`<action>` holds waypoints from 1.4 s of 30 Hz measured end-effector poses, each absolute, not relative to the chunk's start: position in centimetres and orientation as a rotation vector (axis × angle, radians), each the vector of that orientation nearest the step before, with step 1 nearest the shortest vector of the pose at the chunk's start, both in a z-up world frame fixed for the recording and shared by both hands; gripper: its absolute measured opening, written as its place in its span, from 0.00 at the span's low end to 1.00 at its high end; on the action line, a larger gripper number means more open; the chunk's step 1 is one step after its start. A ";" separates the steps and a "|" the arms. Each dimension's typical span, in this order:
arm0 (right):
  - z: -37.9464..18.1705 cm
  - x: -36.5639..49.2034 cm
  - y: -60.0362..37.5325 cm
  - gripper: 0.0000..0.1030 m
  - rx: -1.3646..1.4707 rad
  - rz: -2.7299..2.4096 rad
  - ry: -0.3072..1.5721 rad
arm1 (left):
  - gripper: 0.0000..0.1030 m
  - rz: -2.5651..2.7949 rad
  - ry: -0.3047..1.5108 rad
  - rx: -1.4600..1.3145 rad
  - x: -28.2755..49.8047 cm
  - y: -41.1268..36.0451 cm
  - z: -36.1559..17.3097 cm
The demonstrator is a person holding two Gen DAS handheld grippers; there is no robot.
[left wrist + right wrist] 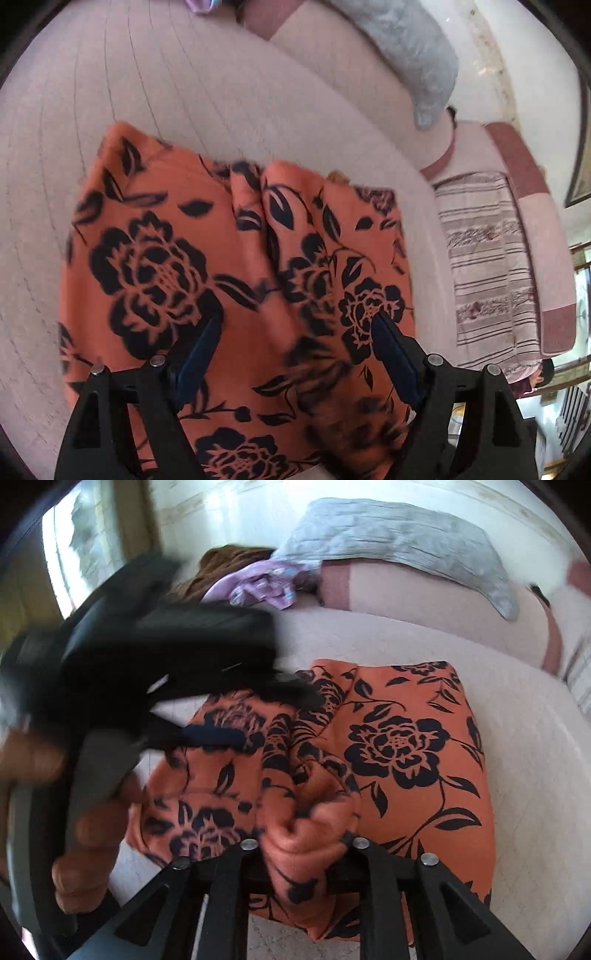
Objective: Fold small clothes
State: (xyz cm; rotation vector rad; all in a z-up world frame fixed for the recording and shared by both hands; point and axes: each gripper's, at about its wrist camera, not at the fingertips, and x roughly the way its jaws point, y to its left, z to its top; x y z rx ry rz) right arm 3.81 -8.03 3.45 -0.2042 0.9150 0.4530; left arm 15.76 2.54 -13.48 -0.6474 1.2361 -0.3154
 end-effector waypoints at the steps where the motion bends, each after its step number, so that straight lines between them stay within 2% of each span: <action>1: 3.2 3.2 -7.9 0.26 -0.217 0.469 0.913 | 0.81 -0.316 1.234 -0.621 16.5 2.2 -13.4; 3: 2.4 2.7 -7.8 0.29 -0.209 0.487 0.909 | 0.81 -0.307 1.235 -0.582 16.5 1.5 -13.4; 4: 2.3 2.3 -8.0 0.31 -0.189 0.493 0.903 | 0.72 -0.302 1.239 -0.584 16.8 1.3 -13.5; 5: 2.4 1.7 -8.5 0.42 -0.170 0.504 0.898 | 0.61 -0.302 1.247 -0.585 16.9 1.3 -13.7; 6: 2.5 1.2 -8.8 0.49 -0.149 0.522 0.894 | 0.38 -0.290 1.267 -0.592 17.1 1.4 -14.1; 8: 2.7 0.2 -9.7 0.67 -0.094 0.551 0.886 | 0.33 -0.296 1.286 -0.623 17.8 1.3 -14.7; 10: 3.0 -0.6 -10.7 0.70 -0.042 0.571 0.874 | 0.23 -0.308 1.284 -0.628 17.9 1.2 -14.7; 12: 3.4 -1.7 -12.3 0.70 0.001 0.569 0.859 | 0.17 -0.310 1.268 -0.608 18.2 0.9 -14.3; 18: 3.2 -1.5 -16.3 0.71 0.139 0.501 0.855 | 0.14 -0.324 1.058 -0.443 16.1 0.5 -7.2; 20: 4.0 -1.7 -17.7 0.71 0.178 0.470 0.852 | 0.14 -0.299 1.030 -0.416 15.1 1.4 -6.7; 25: 3.4 -0.9 -19.3 0.72 0.270 0.436 0.881 | 0.15 -0.182 1.194 -0.461 15.2 4.8 -14.0; 32: 1.7 5.3 -16.8 0.72 0.278 0.494 0.960 | 0.13 -0.223 1.103 -0.504 13.9 6.3 -11.9; 36: 0.8 6.6 -17.5 0.72 0.346 0.444 0.964 | 0.13 -0.222 1.017 -0.445 13.0 7.9 -8.8; 38: 0.3 6.4 -18.3 0.72 0.383 0.422 0.971 | 0.13 -0.217 1.054 -0.448 13.5 9.4 -9.8; 40: -0.4 6.2 -18.6 0.72 0.388 0.414 0.986 | 0.13 -0.205 1.164 -0.485 14.4 10.1 -13.2; 42: -1.3 6.0 -18.6 0.72 0.393 0.412 1.011 | 0.13 -0.221 1.167 -0.557 14.4 11.0 -14.4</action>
